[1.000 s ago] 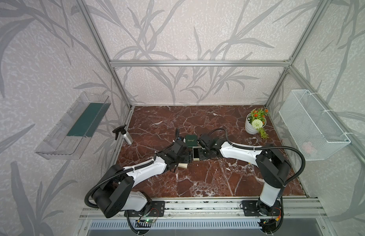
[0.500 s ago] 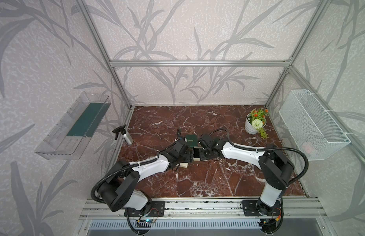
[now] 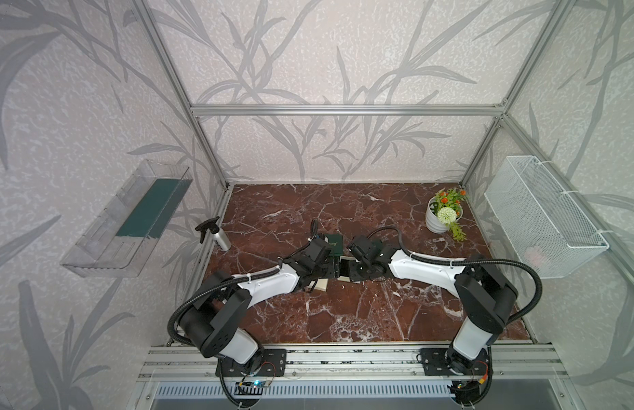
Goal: Take the rings out of the lift-off lid box
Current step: Take out the ring from the jewelry box.
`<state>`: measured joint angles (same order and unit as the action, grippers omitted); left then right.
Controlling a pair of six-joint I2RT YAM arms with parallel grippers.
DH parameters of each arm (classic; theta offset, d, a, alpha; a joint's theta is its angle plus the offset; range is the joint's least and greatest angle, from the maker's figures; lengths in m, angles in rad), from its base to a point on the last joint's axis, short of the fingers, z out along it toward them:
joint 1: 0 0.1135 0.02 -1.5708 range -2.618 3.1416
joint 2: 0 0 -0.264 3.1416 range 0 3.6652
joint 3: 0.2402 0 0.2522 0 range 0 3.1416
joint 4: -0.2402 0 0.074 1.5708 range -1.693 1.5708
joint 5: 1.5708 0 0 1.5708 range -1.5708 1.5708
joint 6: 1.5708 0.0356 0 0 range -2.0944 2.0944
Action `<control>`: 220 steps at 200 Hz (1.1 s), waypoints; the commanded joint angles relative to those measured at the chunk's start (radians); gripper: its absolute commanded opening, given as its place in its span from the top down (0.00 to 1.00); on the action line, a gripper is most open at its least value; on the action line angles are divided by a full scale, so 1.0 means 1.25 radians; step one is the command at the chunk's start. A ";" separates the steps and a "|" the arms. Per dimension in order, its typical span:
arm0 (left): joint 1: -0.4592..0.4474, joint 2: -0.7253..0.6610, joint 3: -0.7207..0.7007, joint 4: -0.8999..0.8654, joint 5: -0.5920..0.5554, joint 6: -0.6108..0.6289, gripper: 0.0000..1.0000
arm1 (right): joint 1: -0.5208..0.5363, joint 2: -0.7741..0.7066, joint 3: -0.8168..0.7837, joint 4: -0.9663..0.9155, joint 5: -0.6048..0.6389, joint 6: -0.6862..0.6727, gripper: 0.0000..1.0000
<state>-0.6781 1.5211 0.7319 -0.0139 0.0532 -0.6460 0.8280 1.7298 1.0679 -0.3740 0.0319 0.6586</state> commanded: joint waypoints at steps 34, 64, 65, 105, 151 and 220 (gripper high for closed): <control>-0.031 0.002 0.034 -0.029 -0.013 0.010 0.34 | -0.021 -0.072 -0.043 0.028 -0.014 0.027 1.00; -0.043 -0.010 0.046 -0.038 -0.017 0.013 0.35 | -0.027 -0.088 -0.067 0.041 -0.025 0.027 1.00; -0.043 -0.010 0.046 -0.038 -0.018 0.013 0.35 | -0.027 -0.089 -0.068 0.041 -0.025 0.027 1.00; -0.048 0.023 0.065 -0.038 -0.014 0.006 0.38 | -0.038 -0.100 -0.098 0.067 -0.046 0.042 1.00; -0.056 0.058 0.086 -0.029 -0.008 0.005 0.40 | -0.041 -0.104 -0.105 0.072 -0.046 0.042 1.00; -0.070 0.102 0.108 -0.027 0.002 0.011 0.45 | -0.048 -0.115 -0.115 0.084 -0.049 0.043 1.00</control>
<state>-0.7570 1.6218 0.8310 -0.0441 0.0547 -0.6285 0.7750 1.6226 0.9356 -0.2821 -0.0269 0.7071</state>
